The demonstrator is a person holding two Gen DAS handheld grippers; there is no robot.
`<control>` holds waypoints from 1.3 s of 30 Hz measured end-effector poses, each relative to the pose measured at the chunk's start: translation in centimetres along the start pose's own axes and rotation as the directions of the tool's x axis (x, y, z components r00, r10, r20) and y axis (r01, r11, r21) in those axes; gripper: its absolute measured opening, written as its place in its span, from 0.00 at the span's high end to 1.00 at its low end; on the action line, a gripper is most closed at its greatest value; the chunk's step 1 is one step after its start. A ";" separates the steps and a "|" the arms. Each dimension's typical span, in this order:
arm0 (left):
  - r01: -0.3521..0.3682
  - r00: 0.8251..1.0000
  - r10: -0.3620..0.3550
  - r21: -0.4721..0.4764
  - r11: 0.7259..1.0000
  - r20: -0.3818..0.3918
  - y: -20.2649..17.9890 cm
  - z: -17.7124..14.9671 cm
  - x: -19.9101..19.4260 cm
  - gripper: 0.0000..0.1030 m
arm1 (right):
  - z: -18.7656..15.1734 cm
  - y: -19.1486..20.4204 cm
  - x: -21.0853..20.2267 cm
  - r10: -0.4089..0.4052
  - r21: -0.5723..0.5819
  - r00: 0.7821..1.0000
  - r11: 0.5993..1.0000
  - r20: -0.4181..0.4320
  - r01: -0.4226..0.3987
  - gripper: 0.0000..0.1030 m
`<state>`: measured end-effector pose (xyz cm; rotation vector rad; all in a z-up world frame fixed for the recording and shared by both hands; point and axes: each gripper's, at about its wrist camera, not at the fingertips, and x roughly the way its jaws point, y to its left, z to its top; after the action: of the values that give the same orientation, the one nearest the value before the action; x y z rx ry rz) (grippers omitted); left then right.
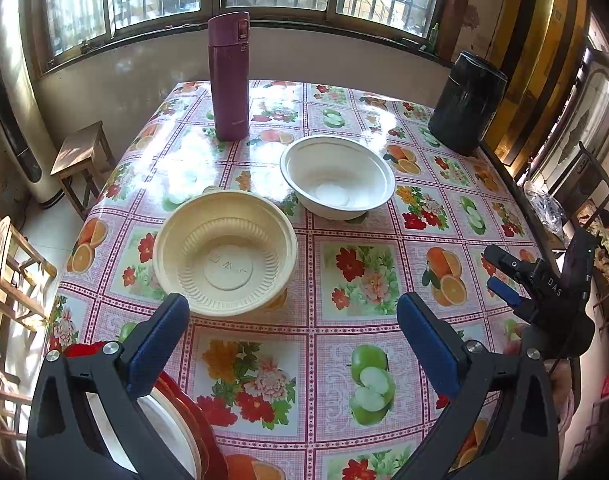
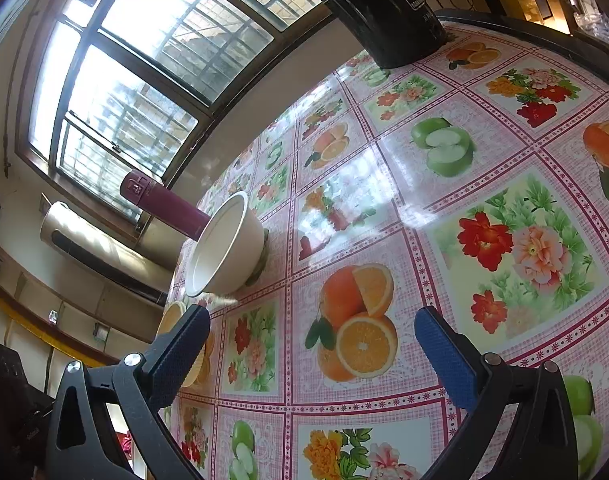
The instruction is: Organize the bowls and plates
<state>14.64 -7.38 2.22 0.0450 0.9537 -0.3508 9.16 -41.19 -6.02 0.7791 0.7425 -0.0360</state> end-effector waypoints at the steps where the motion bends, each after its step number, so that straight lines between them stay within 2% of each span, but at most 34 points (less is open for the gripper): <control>1: -0.007 1.000 0.007 0.001 1.000 0.000 0.2 0.1 0.0 0.00 | 0.0 0.0 0.0 0.000 -0.002 1.000 1.000 -0.002 0.000 0.00; 8: -0.060 0.998 0.060 -0.024 0.998 0.012 2.8 0.8 -0.7 0.00 | -0.3 0.4 0.4 -0.011 -0.025 1.000 1.000 -0.022 0.011 0.00; 14: -0.075 0.997 0.075 -0.062 0.995 0.011 4.4 0.6 -0.6 0.00 | -0.5 0.2 0.2 -0.025 -0.013 0.999 1.000 -0.020 0.025 0.00; 39: -0.039 0.999 0.038 -0.024 0.999 -0.028 2.4 0.3 0.3 0.00 | -0.7 -0.2 -0.5 -0.045 0.008 0.999 0.999 -0.015 0.045 0.00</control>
<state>15.78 -5.29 1.82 0.0454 0.9835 -0.3037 8.27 -40.98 -6.20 0.7716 0.7742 -0.0742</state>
